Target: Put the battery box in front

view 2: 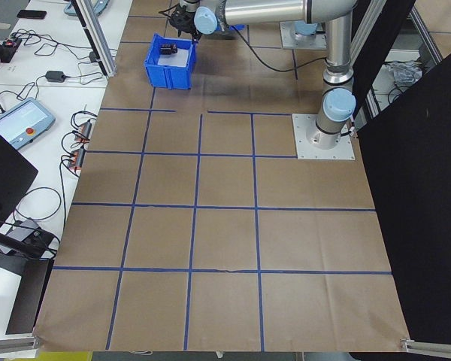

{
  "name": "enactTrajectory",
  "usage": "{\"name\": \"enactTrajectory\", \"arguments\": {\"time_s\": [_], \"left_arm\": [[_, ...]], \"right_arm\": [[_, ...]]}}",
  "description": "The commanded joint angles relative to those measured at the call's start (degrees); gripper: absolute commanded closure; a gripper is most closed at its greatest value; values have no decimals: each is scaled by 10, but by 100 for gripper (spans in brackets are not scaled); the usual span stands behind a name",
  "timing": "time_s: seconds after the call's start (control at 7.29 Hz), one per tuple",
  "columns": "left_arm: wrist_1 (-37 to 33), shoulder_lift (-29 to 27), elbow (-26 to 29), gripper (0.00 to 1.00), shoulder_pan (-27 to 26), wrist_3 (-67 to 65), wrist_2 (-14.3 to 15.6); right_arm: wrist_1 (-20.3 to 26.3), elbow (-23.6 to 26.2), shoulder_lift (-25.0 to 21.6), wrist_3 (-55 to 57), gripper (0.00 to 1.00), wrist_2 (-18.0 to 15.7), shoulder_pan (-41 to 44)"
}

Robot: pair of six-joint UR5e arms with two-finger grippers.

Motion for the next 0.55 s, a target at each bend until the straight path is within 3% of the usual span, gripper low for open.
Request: {"name": "enactTrajectory", "arguments": {"time_s": [0.0, 0.14, 0.27, 0.41], "left_arm": [[-63, 52, -23, 15, 45, 261, 25], [-86, 74, -39, 0, 54, 351, 59], [-116, 102, -57, 0, 56, 427, 88], [-148, 132, -70, 0, 63, 504, 89]], "right_arm": [[4, 4, 1, 74, 100, -1, 72], [4, 6, 2, 113, 100, -2, 112], [4, 6, 10, 149, 100, -5, 143], [-1, 6, 21, 192, 100, -8, 181]]}}
